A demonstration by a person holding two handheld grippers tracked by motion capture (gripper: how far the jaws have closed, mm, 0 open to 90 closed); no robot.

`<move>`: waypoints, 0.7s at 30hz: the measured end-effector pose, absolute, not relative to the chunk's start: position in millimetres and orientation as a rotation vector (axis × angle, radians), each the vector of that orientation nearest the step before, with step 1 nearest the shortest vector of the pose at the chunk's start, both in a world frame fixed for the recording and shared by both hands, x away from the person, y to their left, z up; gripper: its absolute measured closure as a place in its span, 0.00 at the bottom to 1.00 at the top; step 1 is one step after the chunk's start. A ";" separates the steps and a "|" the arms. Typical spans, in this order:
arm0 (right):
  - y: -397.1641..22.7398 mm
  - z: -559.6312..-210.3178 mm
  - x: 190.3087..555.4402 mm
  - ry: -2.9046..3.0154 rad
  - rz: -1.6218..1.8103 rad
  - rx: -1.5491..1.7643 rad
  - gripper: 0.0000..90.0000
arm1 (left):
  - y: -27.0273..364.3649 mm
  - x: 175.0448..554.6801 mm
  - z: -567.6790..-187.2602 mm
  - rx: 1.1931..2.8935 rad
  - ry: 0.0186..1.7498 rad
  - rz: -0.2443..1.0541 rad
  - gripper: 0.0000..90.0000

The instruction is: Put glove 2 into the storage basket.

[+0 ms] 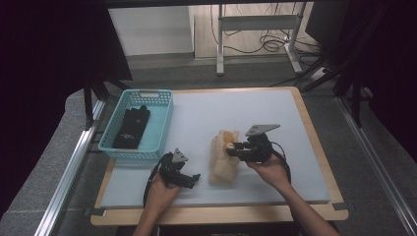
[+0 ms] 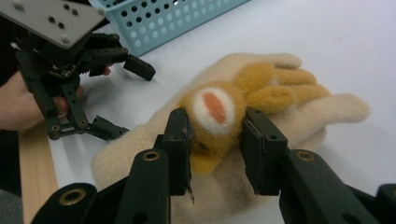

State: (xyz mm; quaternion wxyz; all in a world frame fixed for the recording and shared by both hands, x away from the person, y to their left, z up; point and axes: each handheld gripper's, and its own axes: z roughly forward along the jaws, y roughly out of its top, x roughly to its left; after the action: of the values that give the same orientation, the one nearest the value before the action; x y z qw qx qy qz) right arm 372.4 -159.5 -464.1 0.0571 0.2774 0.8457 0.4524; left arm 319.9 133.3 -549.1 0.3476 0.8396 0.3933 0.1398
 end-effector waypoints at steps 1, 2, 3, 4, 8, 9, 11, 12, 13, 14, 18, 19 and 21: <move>-154.6 -467.3 371.2 2.565 1.360 0.839 0.71 | 133.5 320.0 -549.0 2.182 1.017 0.362 0.01; -151.0 -470.0 370.5 2.562 1.345 0.835 0.70 | 133.5 320.0 -549.0 2.182 1.017 0.363 0.01; -146.6 -473.7 369.8 2.558 1.320 0.832 0.70 | 133.4 319.8 -549.0 2.181 1.020 0.360 0.01; -142.6 -477.4 369.1 2.555 1.297 0.832 0.70 | 133.5 320.0 -549.0 2.183 1.017 0.363 0.01; -131.8 -493.3 368.2 2.566 1.233 0.835 0.70 | 133.6 320.0 -549.0 2.183 1.016 0.363 0.01; -130.5 -495.4 367.7 2.573 1.224 0.837 0.70 | 133.7 320.0 -548.9 2.186 1.014 0.362 0.01; -128.2 -500.6 367.1 2.590 1.214 0.831 0.69 | 133.8 320.0 -548.8 2.187 1.014 0.362 0.01; -127.9 -501.6 366.8 2.590 1.208 0.829 0.69 | 133.8 320.1 -548.8 2.188 1.013 0.364 0.01; -128.3 -502.5 366.8 2.587 1.203 0.823 0.68 | 133.8 320.1 -548.8 2.188 1.013 0.364 0.01; -128.3 -502.5 366.8 2.587 1.203 0.823 0.68 | 133.8 320.1 -548.8 2.188 1.013 0.364 0.01; -130.8 -503.9 368.2 2.605 1.203 0.825 0.59 | 133.8 320.0 -548.9 2.187 1.013 0.363 0.01; -131.4 -503.2 368.0 2.602 1.207 0.814 0.57 | 133.8 320.0 -548.8 2.188 1.013 0.363 0.01; -134.4 -499.6 367.8 2.581 1.218 0.811 0.53 | 133.7 320.0 -548.9 2.187 1.014 0.363 0.01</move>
State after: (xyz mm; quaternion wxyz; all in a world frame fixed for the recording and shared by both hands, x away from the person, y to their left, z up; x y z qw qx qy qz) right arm 367.8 -134.4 -499.6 0.0870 0.2724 0.8665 0.4091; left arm 320.0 133.7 -548.9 0.3448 0.8422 0.3903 0.1397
